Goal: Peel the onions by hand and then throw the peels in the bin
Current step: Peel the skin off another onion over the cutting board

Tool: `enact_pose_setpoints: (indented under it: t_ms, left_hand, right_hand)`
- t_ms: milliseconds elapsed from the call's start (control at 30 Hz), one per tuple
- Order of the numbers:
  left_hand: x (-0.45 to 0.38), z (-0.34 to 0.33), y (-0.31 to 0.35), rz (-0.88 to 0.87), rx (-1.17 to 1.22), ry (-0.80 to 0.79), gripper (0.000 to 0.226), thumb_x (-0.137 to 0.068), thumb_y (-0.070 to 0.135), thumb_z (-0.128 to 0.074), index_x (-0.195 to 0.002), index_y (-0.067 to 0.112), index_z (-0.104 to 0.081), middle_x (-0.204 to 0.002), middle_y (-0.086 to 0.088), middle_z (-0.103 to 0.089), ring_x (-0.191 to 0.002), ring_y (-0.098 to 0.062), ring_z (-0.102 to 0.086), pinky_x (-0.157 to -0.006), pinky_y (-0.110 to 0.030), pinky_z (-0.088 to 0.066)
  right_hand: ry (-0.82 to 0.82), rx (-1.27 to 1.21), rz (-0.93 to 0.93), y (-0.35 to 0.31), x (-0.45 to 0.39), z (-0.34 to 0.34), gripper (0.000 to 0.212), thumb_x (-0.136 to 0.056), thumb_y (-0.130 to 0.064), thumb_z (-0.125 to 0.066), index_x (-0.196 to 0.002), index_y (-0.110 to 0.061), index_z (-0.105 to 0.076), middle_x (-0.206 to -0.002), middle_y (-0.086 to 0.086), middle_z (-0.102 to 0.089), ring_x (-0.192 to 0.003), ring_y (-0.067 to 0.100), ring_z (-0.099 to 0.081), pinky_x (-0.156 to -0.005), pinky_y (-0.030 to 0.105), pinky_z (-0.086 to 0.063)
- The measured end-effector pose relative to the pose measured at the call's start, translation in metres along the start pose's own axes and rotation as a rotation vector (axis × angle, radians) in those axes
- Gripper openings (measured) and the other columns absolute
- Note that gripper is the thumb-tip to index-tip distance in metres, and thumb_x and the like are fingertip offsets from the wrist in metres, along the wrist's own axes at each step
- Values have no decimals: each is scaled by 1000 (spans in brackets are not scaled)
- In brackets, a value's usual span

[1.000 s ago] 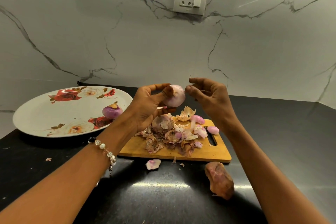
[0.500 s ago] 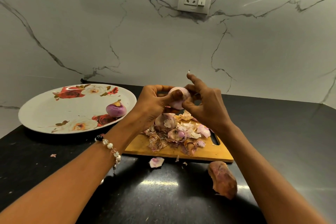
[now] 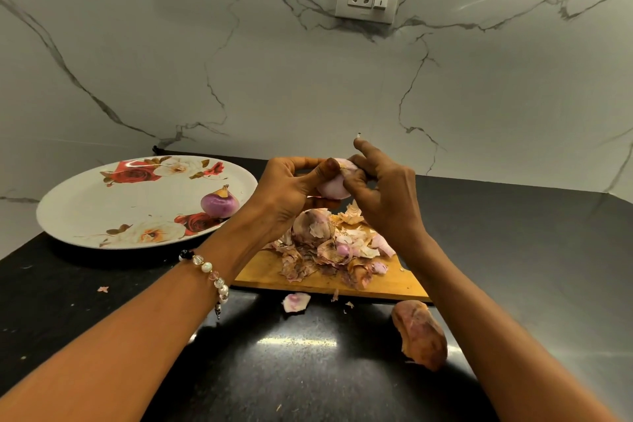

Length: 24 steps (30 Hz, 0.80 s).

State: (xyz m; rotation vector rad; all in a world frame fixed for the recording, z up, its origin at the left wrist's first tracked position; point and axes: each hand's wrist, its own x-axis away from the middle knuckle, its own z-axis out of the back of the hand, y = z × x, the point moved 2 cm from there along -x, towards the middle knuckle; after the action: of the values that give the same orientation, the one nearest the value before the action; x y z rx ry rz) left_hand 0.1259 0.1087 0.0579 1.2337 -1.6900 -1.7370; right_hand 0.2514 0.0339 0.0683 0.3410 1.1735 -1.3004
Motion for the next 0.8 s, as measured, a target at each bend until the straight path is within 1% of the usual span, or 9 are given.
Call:
enact_pose_setpoints:
  t_ms: [100, 233, 300, 367, 467, 533, 633, 700, 800]
  left_hand:
    - [-1, 1, 0, 8, 2, 9, 28, -83, 20, -64, -104, 2, -67, -97, -12, -71, -83, -27, -72, -65, -36, -60]
    - [1, -3, 1, -3, 29, -46, 16, -83, 15, -64, -98, 10, -68, -94, -6, -71, -82, -22, -71, -63, -33, -59]
    - [3, -8, 1, 3, 44, -67, 19, -80, 16, -67, -98, 12, -68, -92, -4, -72, -81, -20, -72, -64, -32, -59]
    - [3, -10, -1, 18, 80, -39, 28, -75, 23, -68, -100, 10, -68, -97, -8, -71, -87, -24, -71, -68, -35, -60]
    - [0, -3, -1, 48, 132, 11, 37, -72, 30, -65, -100, 6, -67, -104, -13, -67, -95, -29, -66, -74, -39, -60]
    - [-3, 2, 0, 66, 161, 20, 36, -75, 32, -63, -99, 6, -67, -105, -14, -66, -97, -29, -64, -77, -39, -59]
    - [-5, 3, 0, 84, 160, 16, 24, -91, 26, -55, -98, 6, -66, -103, -11, -65, -96, -26, -64, -81, -38, -57]
    - [-5, 4, -2, 95, 141, 5, 24, -91, 24, -55, -103, 5, -65, -104, -11, -66, -97, -27, -64, -83, -38, -57]
    - [-2, 3, -3, 88, 92, -19, 50, -76, 29, -65, -118, 4, -61, -112, -13, -65, -102, -30, -64, -85, -41, -57]
  right_hand:
    - [27, -59, -54, 0, 1, -2, 45, -90, 0, -63, -132, 11, -50, -117, 24, -66, -102, 25, -64, -85, -1, -39]
    - [154, -207, -242, 5, -1, 5, 39, -91, 4, -57, -130, 7, -55, -99, 9, -70, -94, 18, -69, -86, 20, -55]
    - [178, -224, -264, 7, -2, 9, 42, -91, 6, -55, -133, 5, -52, -93, 5, -70, -87, 14, -68, -82, 12, -53]
    - [122, -283, -298, 10, -2, 12, 45, -93, 7, -51, -138, 3, -47, -94, 8, -70, -84, 12, -67, -77, 9, -51]
    - [0, -488, -407, 12, 0, 14, 44, -96, 8, -44, -139, 0, -47, -91, 9, -68, -75, 12, -68, -69, 21, -57]
    - [-71, -587, -449, 12, -1, 15, 40, -97, 7, -43, -136, 1, -50, -96, 10, -67, -79, 14, -70, -68, 24, -58]
    - [-144, -636, -445, 10, 0, 14, 40, -94, 0, -55, -134, 1, -51, -105, 11, -68, -87, 20, -71, -71, 27, -60]
    - [-167, -634, -437, 9, 1, 12, 47, -90, -3, -62, -135, 0, -50, -109, 14, -68, -93, 24, -71, -76, 30, -60]
    - [-159, -617, -428, 10, 1, 12, 53, -85, -2, -67, -134, 1, -50, -108, 16, -68, -95, 23, -71, -79, 32, -60]
